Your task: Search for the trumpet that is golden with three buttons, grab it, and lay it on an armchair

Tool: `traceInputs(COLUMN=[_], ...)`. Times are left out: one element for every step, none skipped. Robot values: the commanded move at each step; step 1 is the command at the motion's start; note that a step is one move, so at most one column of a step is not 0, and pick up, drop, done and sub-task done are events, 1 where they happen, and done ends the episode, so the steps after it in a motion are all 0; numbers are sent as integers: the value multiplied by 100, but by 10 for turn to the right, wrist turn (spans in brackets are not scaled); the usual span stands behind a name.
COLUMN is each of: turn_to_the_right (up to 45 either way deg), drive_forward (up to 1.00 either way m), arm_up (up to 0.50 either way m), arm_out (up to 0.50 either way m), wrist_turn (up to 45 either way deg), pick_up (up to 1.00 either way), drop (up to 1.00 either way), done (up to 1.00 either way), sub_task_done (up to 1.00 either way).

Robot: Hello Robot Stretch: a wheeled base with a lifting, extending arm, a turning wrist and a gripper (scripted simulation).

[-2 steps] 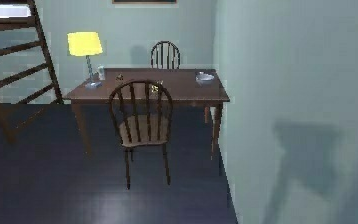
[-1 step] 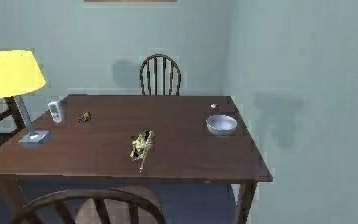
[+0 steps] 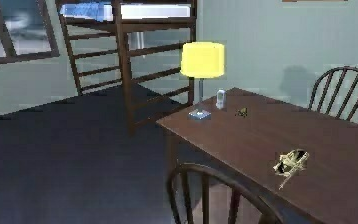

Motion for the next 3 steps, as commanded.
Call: traceInputs(turn_to_the_right=[-450,-120,0], drive_forward=[0,0,0], arm_up=[0,0,50], arm_out=[0,0,0], wrist_turn=[0,0,0], pick_up=[0,0,0], drop=[0,0,0], done=[0,0,0], sub_task_done=[0,0,0])
